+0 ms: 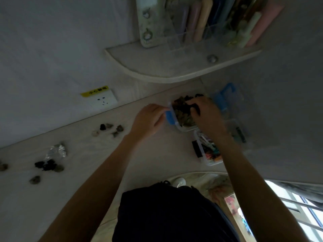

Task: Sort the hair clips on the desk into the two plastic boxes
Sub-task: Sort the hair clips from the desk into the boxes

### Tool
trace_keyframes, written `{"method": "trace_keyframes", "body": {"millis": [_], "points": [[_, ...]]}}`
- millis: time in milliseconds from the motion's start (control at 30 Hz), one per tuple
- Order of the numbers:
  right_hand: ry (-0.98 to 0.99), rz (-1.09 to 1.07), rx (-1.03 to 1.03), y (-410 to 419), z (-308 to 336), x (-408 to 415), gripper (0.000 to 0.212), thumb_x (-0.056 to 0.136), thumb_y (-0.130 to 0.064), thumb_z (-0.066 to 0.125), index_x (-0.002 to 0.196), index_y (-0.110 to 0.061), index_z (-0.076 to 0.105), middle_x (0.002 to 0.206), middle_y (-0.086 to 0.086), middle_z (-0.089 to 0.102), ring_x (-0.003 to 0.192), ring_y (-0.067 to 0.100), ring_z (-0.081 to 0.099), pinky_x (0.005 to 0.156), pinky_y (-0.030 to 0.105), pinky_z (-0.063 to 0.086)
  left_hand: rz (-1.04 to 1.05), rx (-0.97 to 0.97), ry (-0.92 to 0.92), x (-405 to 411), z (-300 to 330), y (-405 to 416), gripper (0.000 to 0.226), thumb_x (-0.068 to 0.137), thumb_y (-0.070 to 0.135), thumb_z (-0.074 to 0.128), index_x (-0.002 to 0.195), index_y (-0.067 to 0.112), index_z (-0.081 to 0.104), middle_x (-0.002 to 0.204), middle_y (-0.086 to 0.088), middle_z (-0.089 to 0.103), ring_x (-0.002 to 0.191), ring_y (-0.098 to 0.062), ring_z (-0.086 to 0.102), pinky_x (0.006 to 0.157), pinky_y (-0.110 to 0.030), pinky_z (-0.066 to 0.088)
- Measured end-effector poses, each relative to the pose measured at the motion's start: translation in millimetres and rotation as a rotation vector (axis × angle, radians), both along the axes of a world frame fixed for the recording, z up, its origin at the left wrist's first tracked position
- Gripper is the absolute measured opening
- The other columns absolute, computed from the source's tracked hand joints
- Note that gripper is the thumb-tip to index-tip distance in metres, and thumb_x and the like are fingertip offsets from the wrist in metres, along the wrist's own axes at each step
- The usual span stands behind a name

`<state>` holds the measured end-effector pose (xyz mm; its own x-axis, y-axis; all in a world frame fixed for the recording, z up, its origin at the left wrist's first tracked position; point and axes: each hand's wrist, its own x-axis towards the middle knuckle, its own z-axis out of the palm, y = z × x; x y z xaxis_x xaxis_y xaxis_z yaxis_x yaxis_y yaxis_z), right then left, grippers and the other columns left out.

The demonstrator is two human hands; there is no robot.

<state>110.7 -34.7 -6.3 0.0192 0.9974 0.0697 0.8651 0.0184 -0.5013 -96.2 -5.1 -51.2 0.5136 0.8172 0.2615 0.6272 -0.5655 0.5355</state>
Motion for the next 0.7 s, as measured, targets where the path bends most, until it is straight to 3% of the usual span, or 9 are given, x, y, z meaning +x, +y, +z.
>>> {"method": "trace_keyframes", "body": {"millis": [100,167,233,300,400,467,533,700], "points": [[0.109,0.166,0.0,-7,-8,-52,0.024,0.089,-0.016,0.047,0.105,-0.008,0.062,0.103,0.016,0.064,0.093,0.031,0.058,0.08,0.037,0.049,0.234,0.023,-0.052,-55,-12,-21,0.024,0.088,0.017,0.049,0.106,0.015,0.065,0.098,-0.002,0.07,0.091,-0.016,0.058,0.078,-0.03,0.048],[0.152,0.276,-0.108,-9,-23,-93,0.028,0.089,-0.015,0.047,0.115,-0.01,0.058,0.116,0.013,0.06,0.106,0.029,0.055,0.089,0.031,0.042,0.386,-0.02,0.004,-97,-26,-32,0.025,0.082,0.015,0.056,0.106,0.015,0.064,0.1,-0.003,0.068,0.093,-0.017,0.055,0.08,-0.033,0.05],[0.143,0.339,-0.257,-8,-42,-130,0.043,0.09,-0.018,0.052,0.132,-0.016,0.045,0.133,0.009,0.047,0.119,0.027,0.045,0.096,0.029,0.036,0.515,-0.135,0.064,-133,-36,-43,0.036,0.077,0.012,0.063,0.114,0.014,0.06,0.109,-0.007,0.065,0.1,-0.026,0.054,0.087,-0.039,0.048],[0.099,0.353,-0.426,-3,-63,-166,0.065,0.088,-0.026,0.059,0.143,-0.024,0.025,0.146,0.009,0.028,0.128,0.029,0.034,0.099,0.038,0.038,0.651,-0.258,0.03,-167,-36,-56,0.044,0.078,0.01,0.063,0.121,0.015,0.056,0.118,-0.01,0.059,0.107,-0.031,0.052,0.092,-0.039,0.044],[0.04,0.316,-0.57,9,-86,-205,0.088,0.081,-0.034,0.067,0.147,-0.028,0.01,0.151,0.012,0.013,0.134,0.036,0.021,0.104,0.044,0.034,0.869,-0.224,-0.049,-207,-28,-83,0.045,0.079,0.013,0.063,0.123,0.015,0.055,0.116,-0.012,0.059,0.105,-0.031,0.052,0.091,-0.037,0.041],[0.016,0.319,-0.578,17,-95,-235,0.092,0.077,-0.035,0.071,0.146,-0.028,0.012,0.149,0.014,0.015,0.133,0.036,0.02,0.103,0.044,0.035,1.075,-0.194,-0.1,-241,-28,-109,0.051,0.074,0.015,0.066,0.123,0.014,0.055,0.115,-0.014,0.059,0.106,-0.033,0.05,0.092,-0.039,0.041],[-0.04,0.339,-0.536,24,-98,-261,0.088,0.074,-0.036,0.072,0.144,-0.027,0.02,0.144,0.015,0.02,0.13,0.036,0.023,0.098,0.042,0.039,1.253,-0.281,-0.131,-274,-32,-134,0.068,0.066,0.022,0.073,0.129,0.011,0.049,0.121,-0.017,0.053,0.112,-0.036,0.045,0.096,-0.044,0.04],[-0.143,0.451,-0.44,31,-101,-295,0.064,0.073,-0.039,0.071,0.129,-0.029,0.041,0.131,0.011,0.029,0.119,0.035,0.03,0.081,0.039,0.045,1.3,-0.591,0.043,-320,-51,-159,0.104,0.062,0.043,0.082,0.144,0.012,0.025,0.142,-0.022,0.03,0.134,-0.035,0.025,0.111,-0.044,0.018]]}}
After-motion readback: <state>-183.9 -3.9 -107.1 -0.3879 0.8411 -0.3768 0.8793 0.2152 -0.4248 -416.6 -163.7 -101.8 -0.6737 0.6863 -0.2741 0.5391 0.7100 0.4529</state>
